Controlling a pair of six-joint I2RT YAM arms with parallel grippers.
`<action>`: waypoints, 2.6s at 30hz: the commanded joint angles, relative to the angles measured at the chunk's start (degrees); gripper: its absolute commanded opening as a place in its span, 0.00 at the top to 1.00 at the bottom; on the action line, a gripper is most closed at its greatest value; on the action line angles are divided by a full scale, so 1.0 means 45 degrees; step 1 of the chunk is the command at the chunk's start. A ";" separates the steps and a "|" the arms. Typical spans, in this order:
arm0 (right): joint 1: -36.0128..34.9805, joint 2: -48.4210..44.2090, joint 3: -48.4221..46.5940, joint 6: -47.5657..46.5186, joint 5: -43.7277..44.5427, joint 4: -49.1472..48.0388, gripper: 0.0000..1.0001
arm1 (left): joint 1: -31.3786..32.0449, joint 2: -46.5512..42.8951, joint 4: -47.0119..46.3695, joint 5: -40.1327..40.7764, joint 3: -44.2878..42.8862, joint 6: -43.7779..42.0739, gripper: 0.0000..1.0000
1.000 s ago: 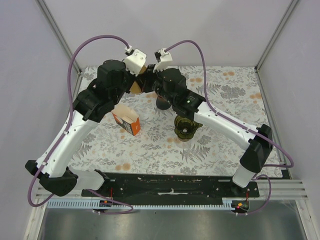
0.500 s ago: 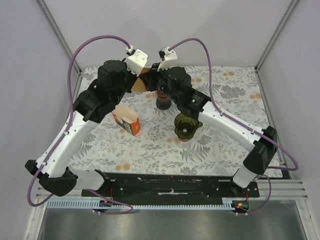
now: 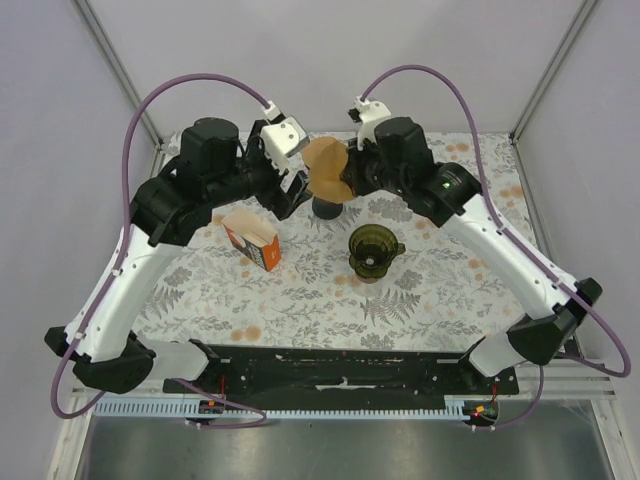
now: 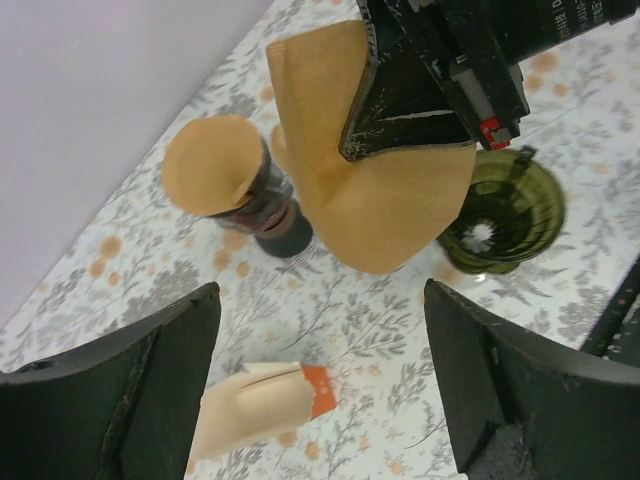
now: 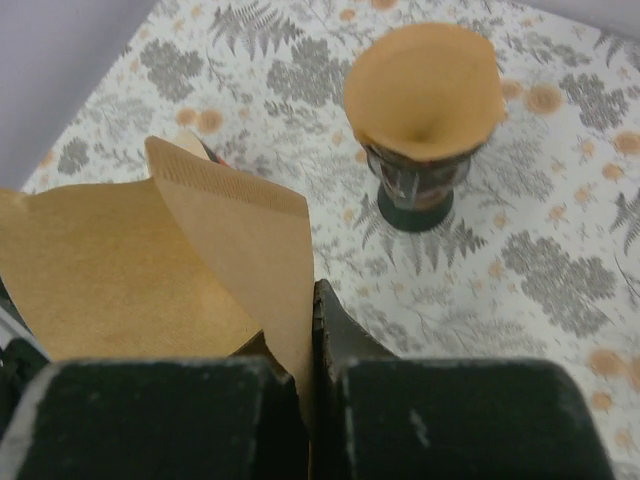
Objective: Place the coffee filter in the dripper
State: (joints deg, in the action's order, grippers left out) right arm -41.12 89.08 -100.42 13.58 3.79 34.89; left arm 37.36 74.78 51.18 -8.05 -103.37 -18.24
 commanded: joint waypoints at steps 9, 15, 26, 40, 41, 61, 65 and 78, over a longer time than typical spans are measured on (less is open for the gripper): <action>0.0369 -0.1788 0.0752 -0.0460 -0.0784 0.5428 1.00 | 0.0076 0.1700 -0.0864 -0.3483 -0.0662 0.3815 0.09; 0.0369 -0.1514 0.1397 -0.0382 -0.1214 0.5507 1.00 | 0.0251 0.2326 -0.1548 -0.3543 -0.0057 0.4541 0.10; 0.0466 -0.1865 0.2120 -0.0421 -0.1058 0.5566 1.00 | 0.0661 0.2600 -0.2213 -0.3621 0.1663 0.4932 0.41; 0.0779 -0.2587 0.2863 -0.0811 -0.1409 0.5430 0.77 | 0.1013 0.3029 -0.2505 -0.3991 0.2268 0.5381 0.98; 0.0760 -0.2646 0.2824 -0.0889 -0.1467 0.5371 0.75 | 0.1052 0.3088 -0.2525 -0.4049 0.2307 0.5439 0.98; 0.0584 -0.3390 0.3349 -0.1164 -0.3148 0.3828 0.92 | 0.1111 0.4182 -0.2760 -0.3991 0.2229 0.6319 0.98; 0.0584 -0.2843 0.3897 -0.0988 -0.2602 0.3847 0.99 | 0.1111 0.4182 -0.2759 -0.3933 0.2288 0.6299 0.98; 0.0584 -0.0968 0.4367 -0.1007 -0.1253 0.4296 1.00 | 0.1072 0.3655 -0.2408 -0.3699 0.1937 0.5850 0.60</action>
State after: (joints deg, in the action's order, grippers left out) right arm -38.48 81.87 -81.67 8.93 -3.79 53.39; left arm 40.99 93.65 42.11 -22.59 -91.85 9.85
